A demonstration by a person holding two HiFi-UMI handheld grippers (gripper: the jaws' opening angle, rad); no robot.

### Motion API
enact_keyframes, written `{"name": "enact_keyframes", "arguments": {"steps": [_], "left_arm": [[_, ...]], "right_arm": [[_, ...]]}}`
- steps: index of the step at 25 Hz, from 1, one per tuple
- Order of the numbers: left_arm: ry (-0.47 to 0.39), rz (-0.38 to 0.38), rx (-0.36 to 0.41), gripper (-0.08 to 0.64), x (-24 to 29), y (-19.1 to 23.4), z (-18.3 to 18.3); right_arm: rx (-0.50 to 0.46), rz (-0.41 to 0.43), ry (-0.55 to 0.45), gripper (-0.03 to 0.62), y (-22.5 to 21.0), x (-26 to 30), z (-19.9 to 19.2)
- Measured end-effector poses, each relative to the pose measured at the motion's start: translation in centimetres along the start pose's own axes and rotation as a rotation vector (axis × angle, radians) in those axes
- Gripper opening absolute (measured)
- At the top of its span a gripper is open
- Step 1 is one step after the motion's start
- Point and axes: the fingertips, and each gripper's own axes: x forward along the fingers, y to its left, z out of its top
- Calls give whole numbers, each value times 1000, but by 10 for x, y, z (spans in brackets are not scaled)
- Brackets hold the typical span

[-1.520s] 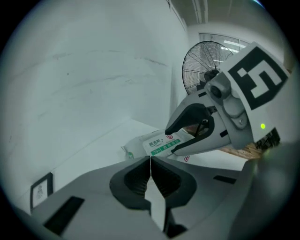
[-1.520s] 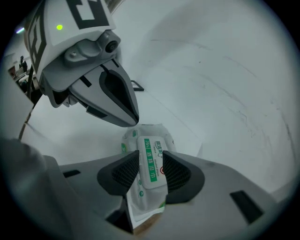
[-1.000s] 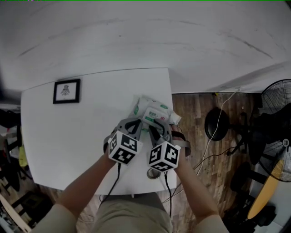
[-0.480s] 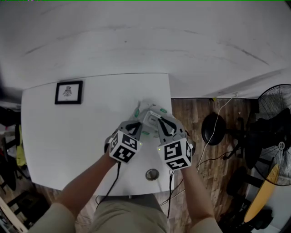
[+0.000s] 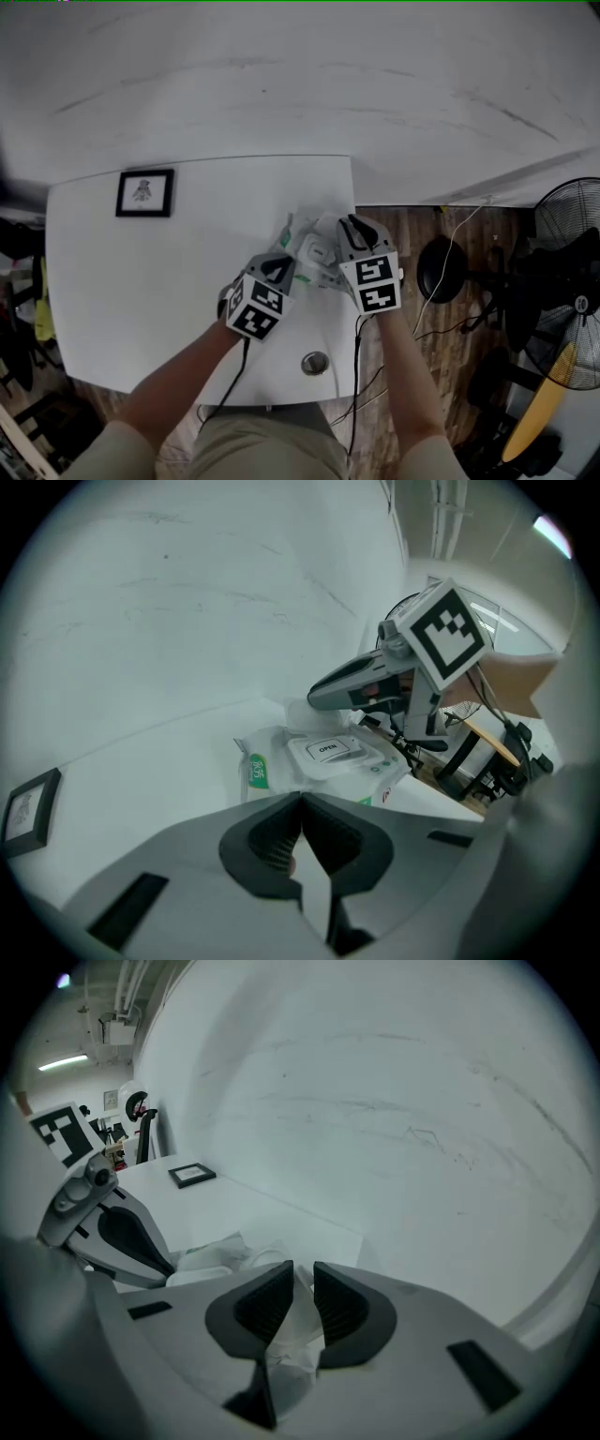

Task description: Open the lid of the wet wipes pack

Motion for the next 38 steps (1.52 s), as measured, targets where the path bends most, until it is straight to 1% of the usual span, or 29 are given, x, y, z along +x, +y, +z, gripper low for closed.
{"name": "enact_keyframes", "arguments": {"steps": [3, 6, 7, 8, 11, 12, 13, 15, 16, 17, 18, 20, 23, 27, 29, 32, 34, 38], "left_arm": [[-5, -1, -2, 23, -1, 0, 0], [-12, 2, -9, 23, -1, 1, 0], [-12, 3, -10, 23, -1, 1, 0], [-11, 6, -8, 23, 0, 1, 0], [5, 21, 1, 23, 2, 3, 2], [12, 21, -11, 23, 2, 3, 1], [17, 12, -41, 23, 1, 2, 1], [14, -34, -144, 23, -3, 1, -1], [7, -55, -191, 23, -7, 1, -1], [-3, -64, -221, 23, -14, 1, 1], [-15, -61, -230, 23, -21, 2, 4], [-38, -38, -207, 23, -40, 3, 12], [-79, 3, -152, 23, -69, 6, 35], [-174, 56, -63, 23, -118, 2, 82], [-235, 60, -7, 23, -144, -9, 107], [-325, 49, 63, 23, -182, -27, 139], [-376, 62, 110, 23, -209, -38, 155], [-457, 85, 179, 23, -257, -63, 176]], "right_arm": [[17, -3, 25, 80, -2, 10, -7], [-11, -2, 79, 95, -1, 19, -21], [-16, 2, 94, 91, 0, 22, -26], [-17, 4, 105, 64, 0, 23, -28], [-9, -11, 119, 61, -6, 20, -26], [-3, -20, 113, 61, -8, 16, -24], [11, -25, 101, 61, -8, 10, -21], [59, -23, 59, 57, -9, -6, -10], [90, -20, 30, 35, -10, -17, -2], [118, -18, -1, 32, -12, -29, 7], [138, -19, -31, 32, -13, -42, 17], [146, -25, -82, 31, -13, -71, 36], [120, -35, -155, 29, -9, -112, 65], [90, -49, -265, 31, 0, -173, 106], [85, -69, -314, 31, 2, -205, 122], [88, -97, -379, 29, 8, -251, 137], [91, -107, -417, 29, 15, -279, 143], [84, -109, -480, 31, 32, -329, 150]]}}
